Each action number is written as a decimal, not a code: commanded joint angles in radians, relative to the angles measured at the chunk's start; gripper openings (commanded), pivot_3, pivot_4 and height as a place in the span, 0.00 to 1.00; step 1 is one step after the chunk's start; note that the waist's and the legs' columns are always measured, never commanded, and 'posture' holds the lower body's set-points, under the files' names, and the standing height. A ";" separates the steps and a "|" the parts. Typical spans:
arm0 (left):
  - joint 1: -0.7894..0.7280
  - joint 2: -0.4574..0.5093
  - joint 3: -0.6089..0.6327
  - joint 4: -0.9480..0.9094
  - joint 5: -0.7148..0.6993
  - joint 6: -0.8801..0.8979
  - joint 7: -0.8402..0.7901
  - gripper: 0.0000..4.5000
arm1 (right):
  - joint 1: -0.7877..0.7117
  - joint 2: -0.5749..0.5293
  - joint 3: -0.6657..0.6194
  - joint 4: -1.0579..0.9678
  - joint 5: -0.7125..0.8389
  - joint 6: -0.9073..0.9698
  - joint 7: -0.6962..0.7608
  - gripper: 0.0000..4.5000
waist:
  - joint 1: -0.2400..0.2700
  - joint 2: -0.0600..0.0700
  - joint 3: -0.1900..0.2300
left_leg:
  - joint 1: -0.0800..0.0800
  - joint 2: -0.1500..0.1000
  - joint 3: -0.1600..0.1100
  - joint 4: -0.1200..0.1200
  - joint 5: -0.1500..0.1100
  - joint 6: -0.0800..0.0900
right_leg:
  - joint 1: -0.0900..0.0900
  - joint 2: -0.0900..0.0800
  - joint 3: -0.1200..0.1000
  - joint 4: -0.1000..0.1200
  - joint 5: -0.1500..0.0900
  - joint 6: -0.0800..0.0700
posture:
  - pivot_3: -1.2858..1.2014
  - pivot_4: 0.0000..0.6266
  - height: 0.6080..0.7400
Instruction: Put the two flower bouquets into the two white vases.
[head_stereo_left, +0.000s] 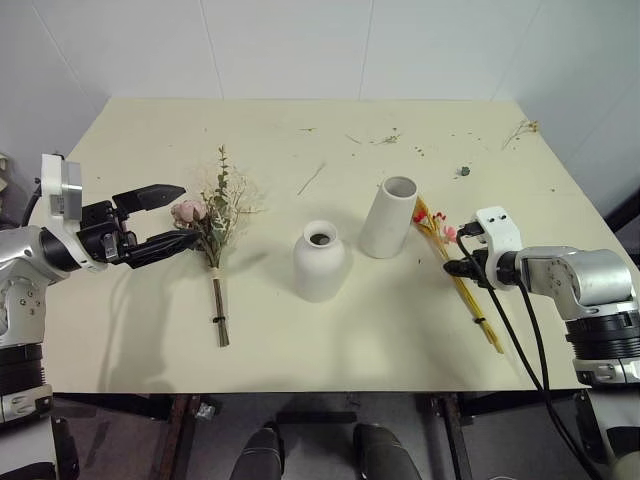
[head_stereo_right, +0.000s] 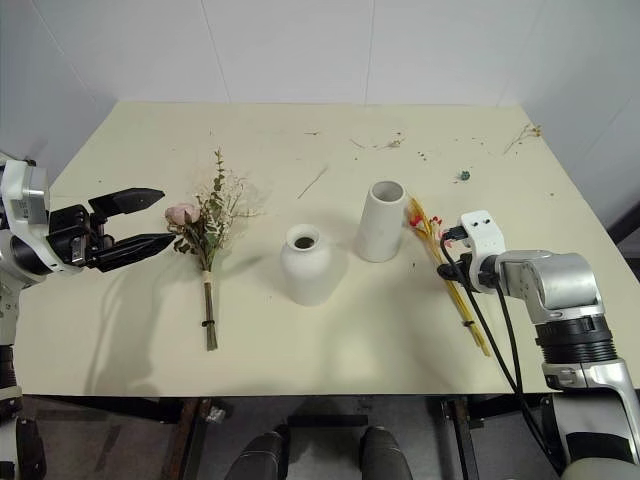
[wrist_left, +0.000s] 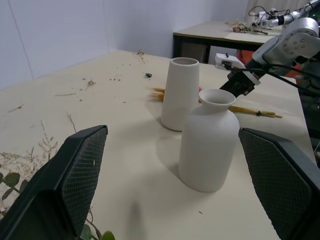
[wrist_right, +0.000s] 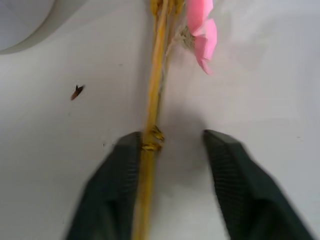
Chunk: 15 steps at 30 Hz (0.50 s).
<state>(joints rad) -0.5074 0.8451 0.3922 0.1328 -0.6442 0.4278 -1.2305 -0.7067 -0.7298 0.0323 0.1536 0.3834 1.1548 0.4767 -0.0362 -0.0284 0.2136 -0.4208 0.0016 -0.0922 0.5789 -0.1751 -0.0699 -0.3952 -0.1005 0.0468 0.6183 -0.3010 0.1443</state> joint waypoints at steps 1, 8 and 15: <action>-0.003 0.025 0.035 -0.028 -0.026 0.000 0.010 1.00 | -0.003 0.019 0.004 0.019 -0.016 -0.012 0.019 0.13 | -0.001 0.000 0.000 | 0.000 0.000 0.000 0.000 0.000 0.000 | 0.000 0.000 0.000 0.000 0.000 0.000 | 0.52 0.24 1.00; -0.015 0.029 0.031 -0.016 -0.020 -0.006 0.014 1.00 | -0.046 0.044 -0.070 0.045 -0.050 -0.103 -0.019 0.01 | -0.002 0.000 0.000 | 0.000 0.000 0.000 0.001 0.000 0.000 | 0.000 0.000 0.001 0.000 0.001 -0.001 | 0.52 0.24 1.00; -0.050 0.021 0.008 0.013 -0.010 -0.017 0.011 1.00 | -0.173 0.057 -0.176 0.132 -0.095 -0.284 -0.113 0.01 | 0.003 0.001 0.001 | -0.001 0.000 0.001 -0.001 0.000 0.000 | -0.002 0.001 0.001 0.000 0.002 0.000 | 0.52 0.24 1.00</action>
<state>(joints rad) -0.5370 0.8467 0.3904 0.1426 -0.6441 0.4248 -1.2157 -0.8301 -0.6703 -0.0768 0.2894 0.2968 0.9421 0.3969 -0.0327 -0.0272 0.2144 -0.4218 0.0018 -0.0913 0.5769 -0.1748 -0.0700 -0.3977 -0.1000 0.0479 0.6183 -0.2994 0.1448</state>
